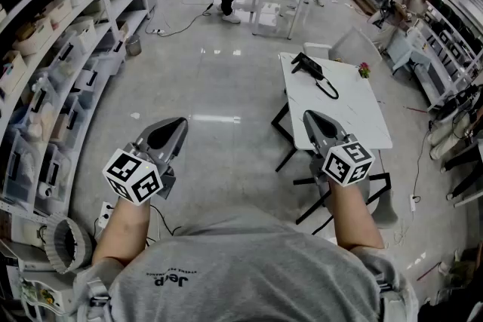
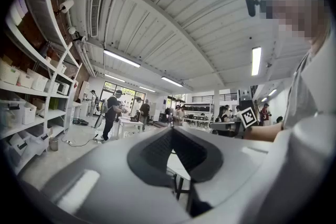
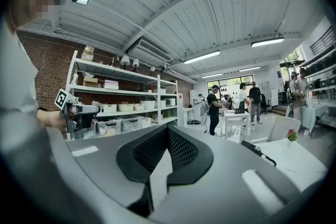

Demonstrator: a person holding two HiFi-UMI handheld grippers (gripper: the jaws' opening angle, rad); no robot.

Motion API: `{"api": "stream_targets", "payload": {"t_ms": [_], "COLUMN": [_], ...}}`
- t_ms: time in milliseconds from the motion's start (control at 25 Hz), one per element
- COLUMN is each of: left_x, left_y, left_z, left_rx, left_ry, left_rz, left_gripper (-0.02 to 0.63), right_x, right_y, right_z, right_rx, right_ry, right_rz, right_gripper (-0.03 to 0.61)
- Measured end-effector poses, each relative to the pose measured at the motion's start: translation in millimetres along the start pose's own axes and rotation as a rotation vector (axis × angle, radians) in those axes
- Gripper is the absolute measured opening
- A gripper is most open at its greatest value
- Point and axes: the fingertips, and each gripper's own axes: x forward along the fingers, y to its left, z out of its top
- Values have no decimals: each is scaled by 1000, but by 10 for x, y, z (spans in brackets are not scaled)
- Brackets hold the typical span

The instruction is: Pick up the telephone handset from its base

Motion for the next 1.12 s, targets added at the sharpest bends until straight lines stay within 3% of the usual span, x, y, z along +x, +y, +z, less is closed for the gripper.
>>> {"api": "stream_targets", "payload": {"t_ms": [600,840,880,920,960,1120], "left_x": [200,310,340,375,413,575], "left_y": [-143,-257,-305,-356,-407,-633], "left_z": [-4,12,12,10,9,-18], "left_rx": [6,-39,-38,-33,-24,-9], "left_ry": [0,-12,-10,-7,-4,-14], "left_rz": [1,1,-7,-14,-17,-1], "left_gripper": [58,59,73,225,299,371], "right_x": [-74,-182,-212,-243,-276,-452], "right_y": [-154,-297,-320,-347,-381,-599], "right_z": [18,60,59,56,51,11], "right_rx": [-38,-22,-21,-20,-19,-15], "right_ry": [0,-16,-16,-14,-13,-12], "right_rz": [5,17,25,33,39,55], "right_gripper": [3,4,5,5,5,5]}}
